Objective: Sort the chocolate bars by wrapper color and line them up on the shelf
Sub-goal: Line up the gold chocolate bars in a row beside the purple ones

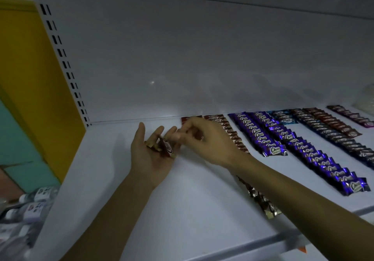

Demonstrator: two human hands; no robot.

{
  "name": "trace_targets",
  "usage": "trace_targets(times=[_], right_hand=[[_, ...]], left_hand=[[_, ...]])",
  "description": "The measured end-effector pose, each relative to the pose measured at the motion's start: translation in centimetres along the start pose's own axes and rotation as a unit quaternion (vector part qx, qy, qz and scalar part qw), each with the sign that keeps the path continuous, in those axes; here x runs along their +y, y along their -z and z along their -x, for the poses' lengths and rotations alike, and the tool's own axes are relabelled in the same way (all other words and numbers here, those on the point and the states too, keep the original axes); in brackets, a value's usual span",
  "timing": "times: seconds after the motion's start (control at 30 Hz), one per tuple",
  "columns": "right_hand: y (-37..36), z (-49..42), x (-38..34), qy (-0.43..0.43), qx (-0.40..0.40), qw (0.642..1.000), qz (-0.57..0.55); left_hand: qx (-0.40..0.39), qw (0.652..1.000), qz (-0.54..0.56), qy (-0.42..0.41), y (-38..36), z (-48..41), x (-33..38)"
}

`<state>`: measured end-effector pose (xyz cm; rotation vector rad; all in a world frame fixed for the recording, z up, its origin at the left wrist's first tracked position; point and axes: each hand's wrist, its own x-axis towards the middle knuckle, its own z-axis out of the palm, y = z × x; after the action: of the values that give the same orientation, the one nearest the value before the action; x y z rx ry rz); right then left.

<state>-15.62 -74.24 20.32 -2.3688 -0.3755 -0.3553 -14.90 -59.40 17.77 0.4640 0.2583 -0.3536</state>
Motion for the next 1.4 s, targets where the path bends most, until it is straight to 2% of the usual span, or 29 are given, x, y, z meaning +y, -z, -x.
trace_targets(times=[0.1,0.17,0.27,0.37,0.5,0.63,0.7,0.8,0.87,0.93,1.07,1.17,1.23,1.33,1.4], right_hand=[[-0.7,0.9,-2.2,0.041,-0.093,0.994,0.038],[-1.4,0.9,-2.1,0.058,-0.082,0.993,0.066],[-2.3,0.3,-0.8,0.024,-0.028,0.998,0.058],[-1.9,-0.4,0.1,-0.049,0.017,0.998,-0.034],[-1.2,-0.6,0.5,-0.135,-0.003,0.981,-0.140],[0.1,0.1,-0.1,-0.196,-0.029,0.923,-0.331],[0.7,0.3,-0.1,-0.202,-0.030,0.919,-0.338],[1.2,0.4,0.8,-0.174,0.017,0.952,-0.251],[1.4,0.9,1.7,-0.116,0.044,0.987,-0.105],[1.5,1.8,2.5,-0.055,0.014,0.998,0.032],[1.7,3.1,3.4,-0.024,-0.106,0.989,0.098],[2.5,3.0,3.2,-0.062,-0.099,0.990,0.073],[2.8,2.6,3.0,-0.057,-0.099,0.985,0.126],[2.3,1.8,3.0,-0.047,-0.156,0.957,0.242],[2.0,1.6,2.8,-0.059,-0.172,0.946,0.267]], left_hand=[[-0.002,0.999,-0.036,0.007,-0.1,0.1,0.0],[-0.006,0.998,-0.058,0.006,-0.2,0.2,-0.1],[-0.066,0.994,-0.086,0.016,-0.6,0.3,-0.4],[-0.103,0.989,-0.110,0.003,-0.8,0.3,-0.8],[-0.127,0.976,-0.176,-0.010,-0.5,-0.2,-1.3],[-0.086,0.990,-0.108,-0.014,-0.2,-0.6,-0.9],[-0.048,0.994,-0.096,-0.020,0.0,-0.7,-0.8],[-0.023,0.992,-0.116,-0.034,-0.1,-0.8,-0.9],[0.004,0.991,-0.120,-0.055,-0.1,-1.0,-1.0],[0.011,0.990,-0.120,-0.070,-0.1,-1.1,-0.8],[-0.049,0.979,-0.179,-0.086,0.1,-0.8,-0.7],[-0.040,0.970,-0.221,-0.093,0.2,-0.6,-1.1],[-0.028,0.968,-0.233,-0.083,0.0,-0.5,-1.2],[-0.039,0.975,-0.211,-0.053,0.0,-0.4,-1.2],[-0.049,0.979,-0.192,-0.048,0.2,-0.3,-1.1]])
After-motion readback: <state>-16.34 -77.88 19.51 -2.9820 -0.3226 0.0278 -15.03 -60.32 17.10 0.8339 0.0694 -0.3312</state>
